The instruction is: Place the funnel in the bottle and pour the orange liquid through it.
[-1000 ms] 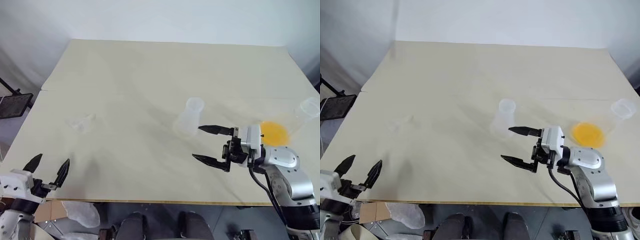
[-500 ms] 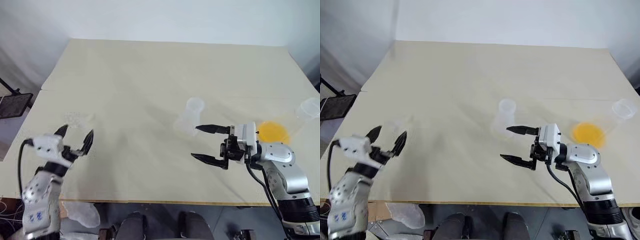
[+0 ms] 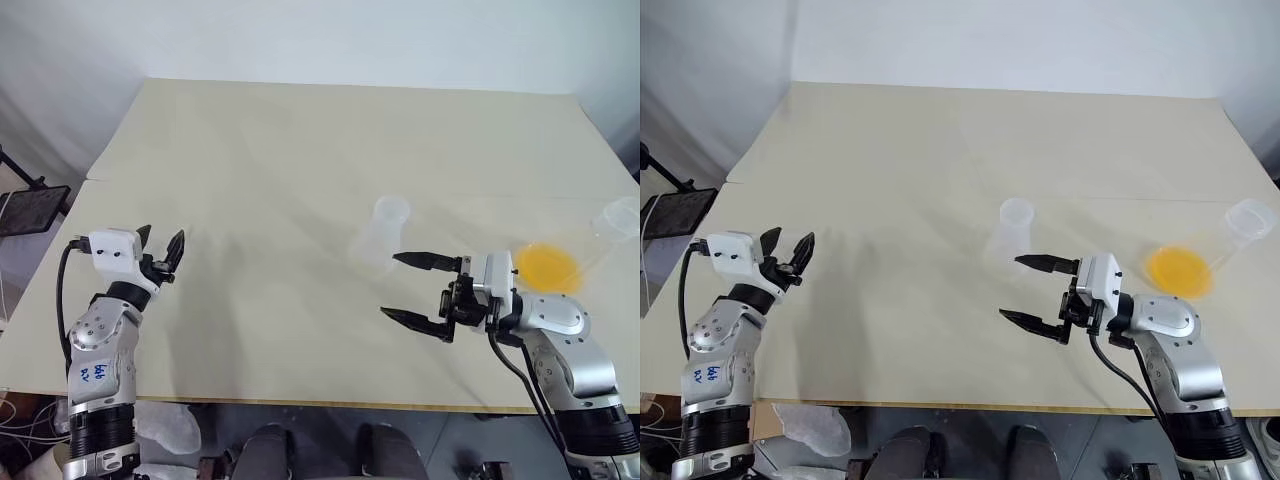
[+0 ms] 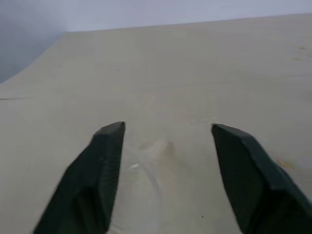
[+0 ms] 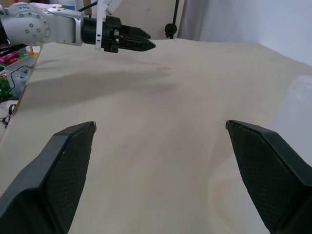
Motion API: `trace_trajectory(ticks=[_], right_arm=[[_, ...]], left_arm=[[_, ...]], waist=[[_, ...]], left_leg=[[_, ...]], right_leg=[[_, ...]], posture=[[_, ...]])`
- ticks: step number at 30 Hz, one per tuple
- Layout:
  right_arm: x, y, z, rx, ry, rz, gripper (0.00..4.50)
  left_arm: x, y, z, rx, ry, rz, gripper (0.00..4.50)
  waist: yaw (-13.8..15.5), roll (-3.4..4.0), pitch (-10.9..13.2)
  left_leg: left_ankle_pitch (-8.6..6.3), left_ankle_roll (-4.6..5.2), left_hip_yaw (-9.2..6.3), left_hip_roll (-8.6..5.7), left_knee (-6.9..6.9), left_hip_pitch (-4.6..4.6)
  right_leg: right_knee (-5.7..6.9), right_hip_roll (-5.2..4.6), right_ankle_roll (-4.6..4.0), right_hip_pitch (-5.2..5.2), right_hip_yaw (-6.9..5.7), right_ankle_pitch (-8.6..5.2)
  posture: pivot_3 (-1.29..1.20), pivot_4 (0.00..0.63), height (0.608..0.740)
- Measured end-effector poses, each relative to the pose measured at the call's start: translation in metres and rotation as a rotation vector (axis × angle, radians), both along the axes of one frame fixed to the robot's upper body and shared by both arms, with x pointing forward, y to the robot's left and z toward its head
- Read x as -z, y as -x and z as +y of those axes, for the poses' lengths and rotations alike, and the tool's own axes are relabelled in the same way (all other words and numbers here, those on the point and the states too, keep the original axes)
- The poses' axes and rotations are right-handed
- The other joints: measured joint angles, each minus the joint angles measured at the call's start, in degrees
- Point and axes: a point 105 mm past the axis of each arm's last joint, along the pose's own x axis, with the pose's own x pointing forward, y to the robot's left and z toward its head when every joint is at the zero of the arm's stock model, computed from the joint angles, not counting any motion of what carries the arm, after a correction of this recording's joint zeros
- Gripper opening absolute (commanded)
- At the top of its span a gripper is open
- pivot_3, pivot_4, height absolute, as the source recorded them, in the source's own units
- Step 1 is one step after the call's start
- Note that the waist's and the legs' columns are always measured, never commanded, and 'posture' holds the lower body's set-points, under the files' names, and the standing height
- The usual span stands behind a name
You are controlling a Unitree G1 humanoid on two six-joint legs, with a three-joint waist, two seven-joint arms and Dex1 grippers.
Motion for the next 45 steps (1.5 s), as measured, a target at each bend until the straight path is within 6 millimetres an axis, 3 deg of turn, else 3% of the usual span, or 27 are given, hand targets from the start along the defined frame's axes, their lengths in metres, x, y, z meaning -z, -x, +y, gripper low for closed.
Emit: trace_trajectory(ticks=[7,16,19,22,27,31,36,45], right_arm=[[-0.001,0.0,0.001,0.007,-0.003,-0.018,4.5],[0.001,0.0,0.0,0.016,0.002,-0.016,4.5],[0.003,0.0,0.0,0.021,0.004,-0.013,4.5],[0.003,0.0,-0.001,0.024,0.006,-0.013,4.5],[0.002,0.0,-0.002,0.027,0.006,-0.014,4.5],[0.002,0.0,-0.004,0.027,0.016,-0.015,4.5],[0.0,-0.001,-0.005,0.026,0.024,-0.021,4.5],[0.0,-0.001,-0.005,0.029,0.022,-0.023,4.5]], left_arm=[[0.001,0.001,-0.002,0.014,0.002,0.013,0.05],[0.004,0.003,-0.009,0.06,-0.005,0.028,0.05],[0.011,0.009,-0.008,0.05,0.0,0.037,0.66],[0.023,0.017,-0.005,0.017,0.042,0.056,1.58],[0.013,0.039,-0.016,0.014,0.027,-0.04,3.11],[0.016,0.052,-0.019,-0.033,0.026,-0.056,4.42],[0.022,0.051,-0.008,-0.128,0.048,-0.043,4.47],[0.009,0.043,0.021,-0.173,0.002,-0.058,4.47]], waist=[[0.1,0.05,0.0],[-0.2,0.06,0.0],[-0.5,0.06,0.0],[-0.4,0.02,0.0],[-0.2,-0.01,0.0],[-0.1,-0.01,0.0],[-0.1,-0.01,0.0],[-0.1,-0.01,0.0]], left_leg=[[0.0,0.0,-0.01,0.0,0.03,0.01],[0.0,0.0,0.01,0.03,0.03,0.01],[0.0,-0.01,0.02,0.04,0.01,0.01],[0.0,-0.01,0.0,0.06,0.01,-0.03],[-0.01,0.01,-0.01,0.13,0.02,-0.05],[-0.02,0.02,0.01,0.1,0.01,-0.05],[-0.02,0.02,0.01,0.11,0.01,-0.05],[-0.04,0.04,0.01,0.09,0.01,-0.05]], right_leg=[[0.02,0.0,0.0,0.01,0.0,0.0],[0.02,0.02,0.0,-0.01,0.01,0.0],[0.02,0.02,0.0,-0.03,0.03,0.0],[0.02,0.02,0.0,-0.05,0.01,0.0],[-0.02,-0.06,0.0,-0.04,0.04,0.0],[-0.07,-0.03,0.0,-0.02,0.04,0.0],[-0.07,-0.02,0.0,-0.03,0.04,0.0],[-0.08,-0.01,0.0,-0.03,0.02,0.0]], posture=[[0.0,0.15,0.74],[0.0,0.15,0.74],[0.0,0.15,0.74],[0.0,0.15,0.74],[0.0,0.15,0.74],[0.0,0.15,0.74],[0.0,0.15,0.74],[0.0,0.15,0.74]])
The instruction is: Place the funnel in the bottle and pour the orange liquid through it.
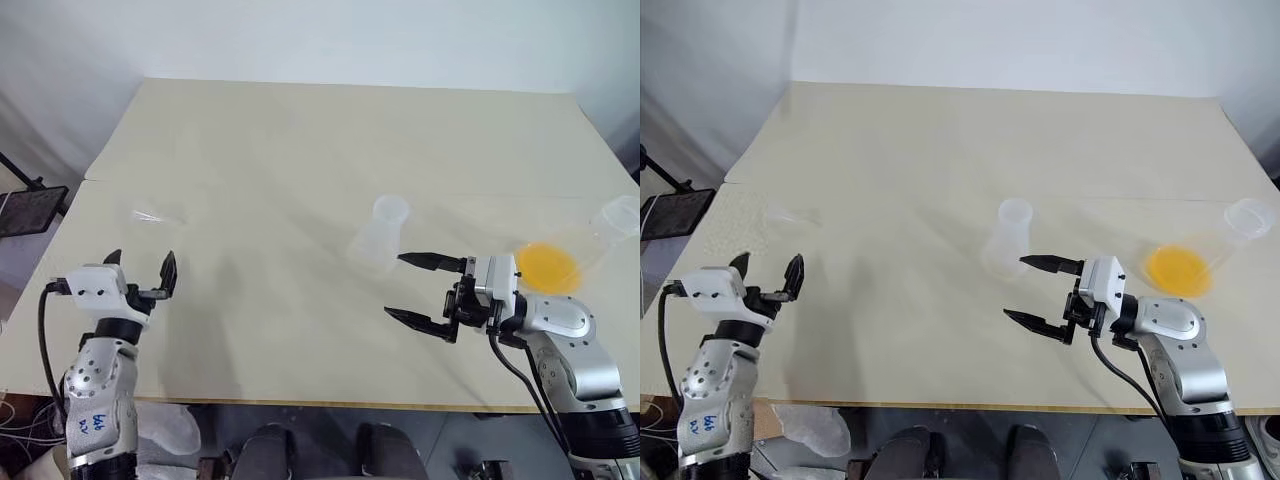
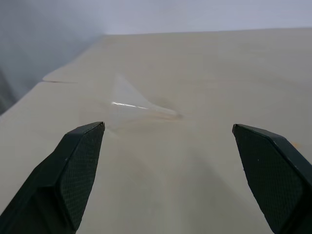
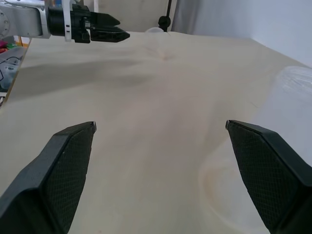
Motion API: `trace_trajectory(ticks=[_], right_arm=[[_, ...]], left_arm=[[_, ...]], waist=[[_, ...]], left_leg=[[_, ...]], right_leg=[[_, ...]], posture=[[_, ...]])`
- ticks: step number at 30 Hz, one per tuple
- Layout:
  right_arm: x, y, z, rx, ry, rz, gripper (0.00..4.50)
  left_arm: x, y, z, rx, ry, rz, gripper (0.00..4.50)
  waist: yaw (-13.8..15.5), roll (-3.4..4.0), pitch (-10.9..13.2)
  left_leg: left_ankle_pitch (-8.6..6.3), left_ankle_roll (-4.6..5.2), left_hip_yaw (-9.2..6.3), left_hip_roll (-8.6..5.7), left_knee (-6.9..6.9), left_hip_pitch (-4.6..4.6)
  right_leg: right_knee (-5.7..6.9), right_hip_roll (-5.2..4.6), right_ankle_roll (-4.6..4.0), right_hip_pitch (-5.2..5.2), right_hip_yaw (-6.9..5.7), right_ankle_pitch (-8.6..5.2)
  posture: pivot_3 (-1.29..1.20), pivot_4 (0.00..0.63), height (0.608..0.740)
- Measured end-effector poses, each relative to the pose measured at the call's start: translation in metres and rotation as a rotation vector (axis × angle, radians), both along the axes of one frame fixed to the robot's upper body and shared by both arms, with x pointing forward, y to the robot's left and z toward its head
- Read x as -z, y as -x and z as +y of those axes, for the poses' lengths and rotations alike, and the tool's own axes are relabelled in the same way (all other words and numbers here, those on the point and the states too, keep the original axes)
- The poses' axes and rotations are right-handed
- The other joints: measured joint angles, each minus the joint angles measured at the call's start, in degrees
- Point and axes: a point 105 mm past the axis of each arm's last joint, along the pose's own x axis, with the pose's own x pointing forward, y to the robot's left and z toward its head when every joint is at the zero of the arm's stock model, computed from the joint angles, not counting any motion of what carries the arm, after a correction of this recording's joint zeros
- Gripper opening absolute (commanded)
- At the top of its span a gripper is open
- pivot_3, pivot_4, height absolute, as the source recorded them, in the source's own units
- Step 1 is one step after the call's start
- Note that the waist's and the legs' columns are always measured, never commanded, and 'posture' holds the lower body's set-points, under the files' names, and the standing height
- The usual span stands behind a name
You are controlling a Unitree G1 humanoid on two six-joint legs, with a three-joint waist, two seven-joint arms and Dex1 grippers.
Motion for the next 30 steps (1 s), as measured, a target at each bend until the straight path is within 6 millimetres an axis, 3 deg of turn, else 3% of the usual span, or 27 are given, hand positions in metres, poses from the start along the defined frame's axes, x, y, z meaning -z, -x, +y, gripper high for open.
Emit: trace_trajectory(ticks=[4,8,15,18,30], right_arm=[[0.003,0.0,-0.001,0.01,-0.005,0.009,4.5],[0.003,0.0,0.001,0.014,-0.015,0.009,4.5],[0.001,-0.002,0.005,0.007,-0.023,0.0,4.5],[-0.001,-0.002,0.006,0.007,-0.024,-0.005,4.5],[0.0,-0.003,0.005,0.026,-0.024,-0.005,4.5]], left_arm=[[0.001,-0.001,0.015,-0.023,-0.012,0.032,4.47],[0.01,-0.013,0.016,0.031,0.026,0.086,4.47],[0.019,-0.048,-0.015,0.223,0.102,0.13,4.47],[0.022,-0.055,-0.02,0.243,0.119,0.142,4.47],[0.024,-0.053,-0.016,0.207,0.1,0.127,4.47]], waist=[[0.0,0.0,0.0],[0.1,0.0,0.0],[0.0,0.0,0.0],[-0.3,0.0,0.0],[-0.2,-0.01,0.0]], left_leg=[[0.0,0.0,0.0,0.0,-0.01,0.01],[0.0,0.0,-0.01,-0.02,0.0,0.0],[0.0,-0.01,0.01,-0.1,0.01,-0.02],[0.0,-0.01,0.02,-0.08,-0.01,-0.01],[0.0,-0.01,0.01,-0.08,-0.02,-0.01]], right_leg=[[0.0,0.01,0.0,0.0,0.0,0.0],[0.02,0.0,0.0,0.0,-0.01,0.0],[0.02,0.03,0.0,-0.01,-0.04,0.0],[0.02,0.05,0.0,-0.02,-0.04,0.0],[0.02,0.03,0.0,-0.03,-0.04,0.0]], posture=[[0.0,0.15,0.74],[0.0,0.15,0.74],[0.0,0.15,0.74],[0.0,0.15,0.74],[0.0,0.15,0.74]])
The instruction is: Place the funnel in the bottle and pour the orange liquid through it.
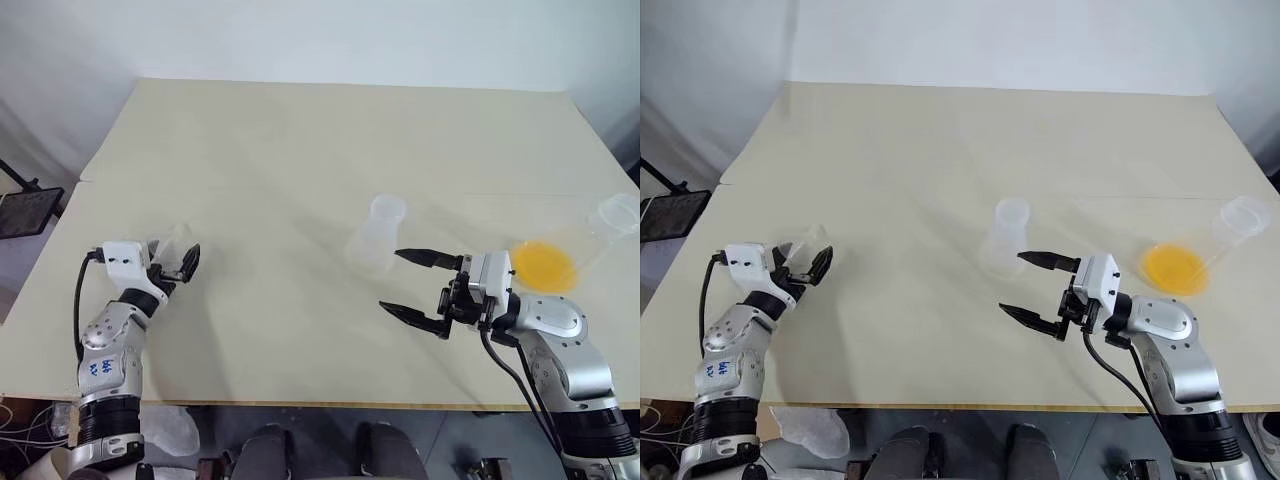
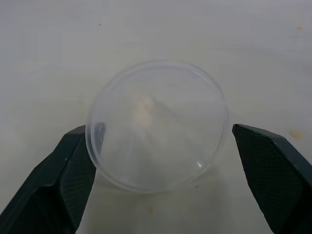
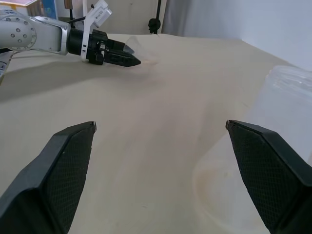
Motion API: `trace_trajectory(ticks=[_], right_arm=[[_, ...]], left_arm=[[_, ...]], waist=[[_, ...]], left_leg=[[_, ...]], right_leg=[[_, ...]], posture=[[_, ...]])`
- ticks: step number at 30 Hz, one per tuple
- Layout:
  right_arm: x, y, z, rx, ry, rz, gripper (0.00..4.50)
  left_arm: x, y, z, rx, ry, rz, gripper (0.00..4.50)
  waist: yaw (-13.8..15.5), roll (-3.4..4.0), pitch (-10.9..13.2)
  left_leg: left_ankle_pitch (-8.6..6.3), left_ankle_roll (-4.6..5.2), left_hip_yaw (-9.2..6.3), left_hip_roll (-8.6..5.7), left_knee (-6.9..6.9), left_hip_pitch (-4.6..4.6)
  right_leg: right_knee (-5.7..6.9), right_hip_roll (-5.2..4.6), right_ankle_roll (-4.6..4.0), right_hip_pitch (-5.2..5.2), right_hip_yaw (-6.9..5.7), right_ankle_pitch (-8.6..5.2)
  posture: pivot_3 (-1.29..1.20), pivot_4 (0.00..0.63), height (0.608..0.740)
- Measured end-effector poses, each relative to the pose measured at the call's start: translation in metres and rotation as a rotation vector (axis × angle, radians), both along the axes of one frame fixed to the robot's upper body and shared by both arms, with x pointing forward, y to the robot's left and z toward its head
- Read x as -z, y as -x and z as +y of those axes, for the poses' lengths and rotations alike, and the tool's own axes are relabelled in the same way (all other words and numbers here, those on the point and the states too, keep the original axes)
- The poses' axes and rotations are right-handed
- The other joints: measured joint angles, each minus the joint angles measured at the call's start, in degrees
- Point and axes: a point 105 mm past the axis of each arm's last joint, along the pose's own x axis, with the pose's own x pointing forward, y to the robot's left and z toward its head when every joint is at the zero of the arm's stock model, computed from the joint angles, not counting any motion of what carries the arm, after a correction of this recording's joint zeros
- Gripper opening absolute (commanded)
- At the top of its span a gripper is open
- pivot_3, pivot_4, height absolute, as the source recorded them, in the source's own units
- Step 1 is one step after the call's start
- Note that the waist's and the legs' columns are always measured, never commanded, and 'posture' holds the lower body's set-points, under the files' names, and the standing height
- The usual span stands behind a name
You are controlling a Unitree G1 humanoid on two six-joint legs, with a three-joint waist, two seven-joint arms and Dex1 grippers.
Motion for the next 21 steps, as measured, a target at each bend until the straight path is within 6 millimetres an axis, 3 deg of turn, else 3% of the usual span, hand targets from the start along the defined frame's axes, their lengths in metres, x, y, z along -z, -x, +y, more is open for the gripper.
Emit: trace_trajectory(ticks=[10,15,21], right_arm=[[0.003,0.004,0.0,0.007,-0.002,0.007,4.5],[0.001,0.005,0.001,0.009,-0.003,-0.001,4.5],[0.001,0.005,0.001,0.009,-0.004,0.0,4.5]], left_arm=[[0.001,0.026,0.001,-0.052,-0.047,-0.002,4.47],[-0.005,0.036,-0.009,-0.042,-0.044,-0.007,4.47],[-0.014,0.012,-0.033,0.041,-0.002,-0.028,4.47]], waist=[[0.1,0.0,0.0],[0.3,0.0,0.0],[0.4,0.0,0.0]], left_leg=[[-0.01,-0.01,-0.02,0.06,-0.01,0.0],[-0.01,-0.01,-0.03,0.09,0.0,0.01],[-0.01,0.0,0.0,-0.02,0.02,0.0]], right_leg=[[-0.02,-0.01,0.0,0.0,0.02,0.0],[-0.02,-0.05,0.0,0.02,0.04,0.0],[-0.02,-0.02,0.0,0.03,0.02,0.0]], posture=[[0.0,0.15,0.74],[0.0,0.15,0.74],[0.0,0.15,0.74]])
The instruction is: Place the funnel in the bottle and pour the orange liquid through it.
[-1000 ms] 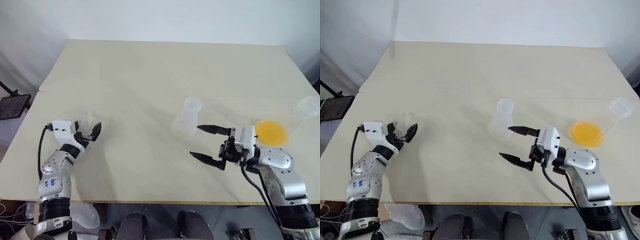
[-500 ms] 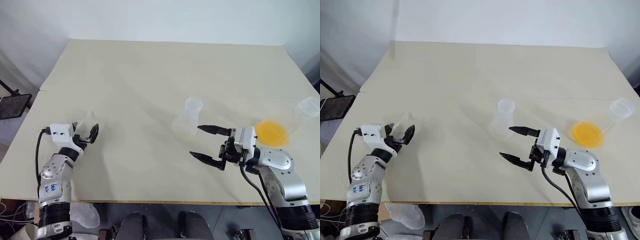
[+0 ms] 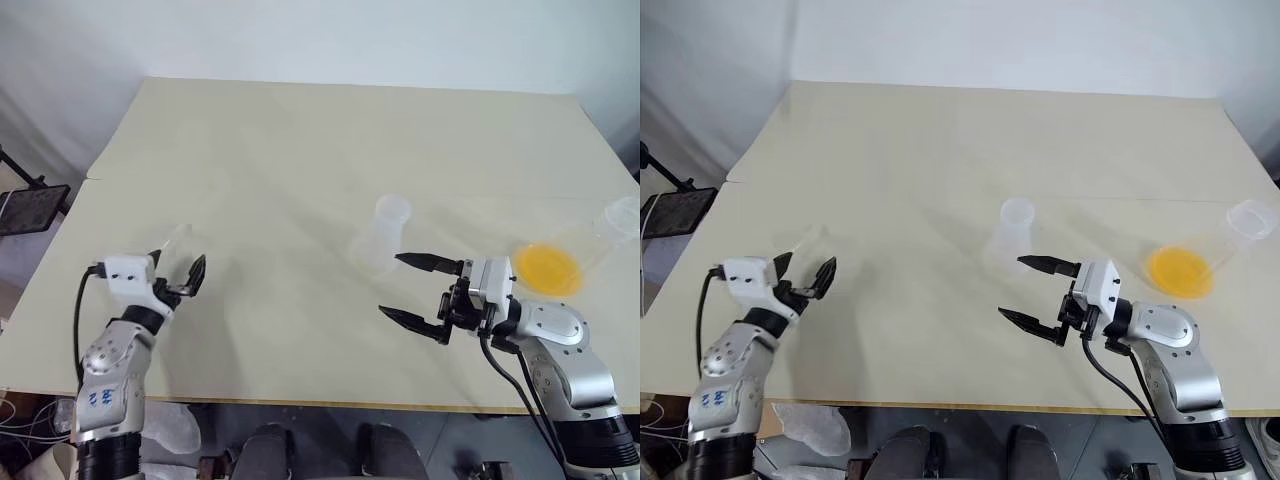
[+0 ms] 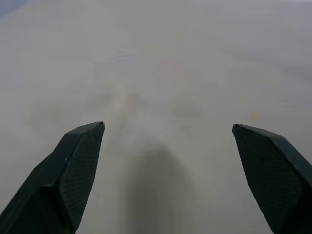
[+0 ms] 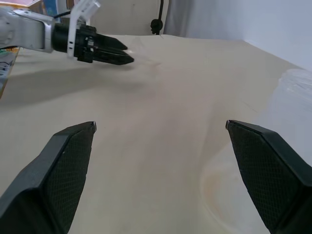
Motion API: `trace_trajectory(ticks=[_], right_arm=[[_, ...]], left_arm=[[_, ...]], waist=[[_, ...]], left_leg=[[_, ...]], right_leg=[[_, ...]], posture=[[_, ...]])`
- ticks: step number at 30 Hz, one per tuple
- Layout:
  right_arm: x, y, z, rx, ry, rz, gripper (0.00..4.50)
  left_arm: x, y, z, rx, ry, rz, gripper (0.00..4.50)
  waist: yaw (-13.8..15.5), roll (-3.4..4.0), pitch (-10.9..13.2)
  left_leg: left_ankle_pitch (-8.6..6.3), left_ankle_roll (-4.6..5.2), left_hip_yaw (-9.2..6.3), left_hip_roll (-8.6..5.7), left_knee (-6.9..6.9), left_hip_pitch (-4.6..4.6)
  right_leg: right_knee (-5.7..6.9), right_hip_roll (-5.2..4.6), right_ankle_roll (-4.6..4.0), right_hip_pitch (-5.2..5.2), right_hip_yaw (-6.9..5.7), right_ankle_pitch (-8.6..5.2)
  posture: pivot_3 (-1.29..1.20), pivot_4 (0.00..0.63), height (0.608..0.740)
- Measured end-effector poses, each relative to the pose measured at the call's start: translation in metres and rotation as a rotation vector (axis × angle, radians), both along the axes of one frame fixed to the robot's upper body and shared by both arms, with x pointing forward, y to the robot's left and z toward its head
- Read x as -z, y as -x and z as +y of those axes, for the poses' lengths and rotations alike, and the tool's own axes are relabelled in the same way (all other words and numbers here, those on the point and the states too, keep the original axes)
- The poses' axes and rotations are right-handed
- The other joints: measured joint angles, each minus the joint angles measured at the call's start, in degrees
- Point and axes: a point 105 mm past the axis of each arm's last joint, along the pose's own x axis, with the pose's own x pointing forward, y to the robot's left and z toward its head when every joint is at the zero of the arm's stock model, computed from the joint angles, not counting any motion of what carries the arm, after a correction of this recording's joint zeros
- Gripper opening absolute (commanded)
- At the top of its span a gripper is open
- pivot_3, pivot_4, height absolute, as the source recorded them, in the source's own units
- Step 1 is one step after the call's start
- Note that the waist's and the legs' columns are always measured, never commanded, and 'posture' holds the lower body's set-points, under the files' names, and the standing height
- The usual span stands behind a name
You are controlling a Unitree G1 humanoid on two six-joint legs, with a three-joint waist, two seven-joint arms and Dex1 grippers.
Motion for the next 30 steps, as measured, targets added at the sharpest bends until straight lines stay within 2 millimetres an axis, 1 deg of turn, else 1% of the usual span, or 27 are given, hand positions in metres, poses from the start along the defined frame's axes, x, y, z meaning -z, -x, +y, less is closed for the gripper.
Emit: trace_trajectory(ticks=[2,4,8,11,18,19,23,25,30], right_arm=[[-0.001,0.0,0.0,-0.001,0.0,-0.002,4.5],[-0.001,0.0,0.0,-0.001,0.001,-0.002,4.5],[-0.002,-0.001,-0.001,0.0,0.003,-0.005,4.5],[-0.002,-0.001,-0.001,0.005,0.002,-0.005,4.5],[0.001,-0.001,-0.003,0.025,-0.003,0.003,4.5],[0.001,-0.001,-0.003,0.027,-0.003,0.003,4.5],[0.001,-0.001,-0.003,0.029,-0.004,0.005,4.5],[0.002,-0.001,-0.004,0.03,-0.004,0.006,4.5],[0.005,0.002,-0.009,0.051,-0.005,0.017,4.5]], left_arm=[[-0.002,-0.011,-0.003,0.011,0.007,-0.001,4.47],[0.0,-0.025,-0.002,0.009,-0.001,0.023,4.47],[0.003,-0.037,0.004,-0.022,-0.015,0.05,4.47],[0.006,-0.038,0.007,-0.038,-0.019,0.065,3.91],[0.01,-0.032,0.009,-0.039,-0.016,0.07,1.71],[0.01,-0.031,0.009,-0.038,-0.015,0.068,1.34],[0.005,-0.028,0.012,-0.045,-0.009,0.047,0.07],[0.001,-0.027,0.016,-0.051,-0.014,0.035,0.02],[-0.002,-0.025,0.014,-0.008,-0.021,0.013,0.02]], waist=[[-0.1,0.0,0.0],[-0.2,0.0,0.0],[-0.4,0.0,0.0],[-0.2,0.0,0.0],[-0.1,0.0,0.0],[-0.1,0.0,0.0],[-0.1,0.0,0.0],[0.0,0.01,0.0],[0.0,0.0,0.0]], left_leg=[[0.0,0.0,0.01,-0.01,-0.01,0.0],[0.0,0.0,0.02,0.01,-0.01,0.0],[0.0,0.0,0.01,0.01,-0.02,0.01],[0.0,0.0,0.0,0.01,-0.02,0.0],[0.0,0.0,0.0,0.01,-0.01,0.0],[0.0,0.0,0.0,0.01,-0.01,0.0],[0.0,0.0,-0.01,0.01,0.01,0.01],[0.0,0.0,-0.02,0.01,0.01,0.01],[0.0,0.0,-0.01,0.0,0.0,0.01]], right_leg=[[0.0,0.01,0.0,-0.01,-0.01,0.0],[0.0,0.06,0.0,-0.02,-0.02,0.0],[0.01,0.06,0.0,-0.02,-0.02,0.0],[0.01,0.05,0.0,-0.02,-0.03,0.0],[0.01,0.02,0.0,-0.01,-0.02,0.0],[0.01,0.03,0.0,-0.01,-0.02,0.0],[0.02,0.02,0.0,0.0,-0.02,0.0],[0.02,0.02,0.0,0.01,-0.02,0.0],[0.01,0.02,0.0,0.01,-0.02,0.0]], posture=[[0.0,0.15,0.74],[0.0,0.15,0.74],[0.0,0.15,0.74],[0.0,0.15,0.74],[0.0,0.15,0.74],[0.0,0.15,0.74],[0.0,0.15,0.74],[0.0,0.15,0.74],[0.0,0.15,0.74]])
